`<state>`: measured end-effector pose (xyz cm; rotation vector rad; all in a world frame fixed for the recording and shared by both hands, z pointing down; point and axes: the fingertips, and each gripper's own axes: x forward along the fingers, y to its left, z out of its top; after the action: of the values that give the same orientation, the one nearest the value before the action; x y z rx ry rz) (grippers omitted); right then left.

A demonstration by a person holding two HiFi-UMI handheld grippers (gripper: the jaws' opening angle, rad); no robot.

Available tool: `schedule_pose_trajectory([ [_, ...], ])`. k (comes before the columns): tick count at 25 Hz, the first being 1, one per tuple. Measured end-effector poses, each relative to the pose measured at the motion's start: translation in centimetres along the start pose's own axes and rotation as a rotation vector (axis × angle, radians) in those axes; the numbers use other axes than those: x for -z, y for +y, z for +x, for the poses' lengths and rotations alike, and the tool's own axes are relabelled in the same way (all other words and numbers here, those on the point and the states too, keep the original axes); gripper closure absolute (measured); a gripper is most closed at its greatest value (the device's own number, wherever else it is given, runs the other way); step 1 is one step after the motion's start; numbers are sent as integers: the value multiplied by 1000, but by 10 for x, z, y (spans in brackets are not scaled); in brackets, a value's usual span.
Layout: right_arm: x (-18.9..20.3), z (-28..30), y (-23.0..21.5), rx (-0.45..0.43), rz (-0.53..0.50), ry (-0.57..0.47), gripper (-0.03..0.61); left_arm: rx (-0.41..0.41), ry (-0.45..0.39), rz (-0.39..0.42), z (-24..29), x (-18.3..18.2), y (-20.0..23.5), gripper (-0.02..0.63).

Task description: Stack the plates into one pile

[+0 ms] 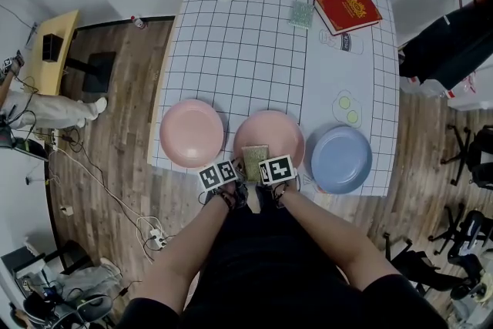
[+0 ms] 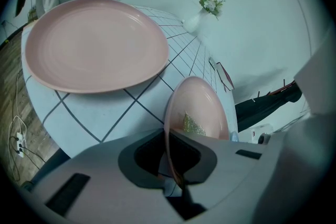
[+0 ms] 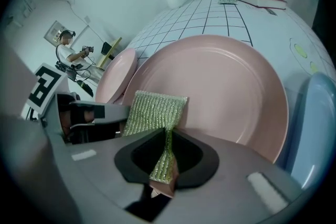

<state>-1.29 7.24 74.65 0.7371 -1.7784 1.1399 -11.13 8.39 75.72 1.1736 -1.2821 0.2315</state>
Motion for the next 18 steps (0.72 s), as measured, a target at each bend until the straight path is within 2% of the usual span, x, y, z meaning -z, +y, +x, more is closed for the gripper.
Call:
schedule_pose_trajectory([
  [6, 7, -7, -7, 60, -157, 48, 525, -5, -3, -4, 0, -1, 1, 601],
  [11, 9, -13, -8, 59, -234, 33, 525, -10, 9, 10, -1, -1, 1, 601],
  [18, 8, -24, -32, 161, -299, 24, 523, 2, 42, 16, 0, 0, 1, 601],
])
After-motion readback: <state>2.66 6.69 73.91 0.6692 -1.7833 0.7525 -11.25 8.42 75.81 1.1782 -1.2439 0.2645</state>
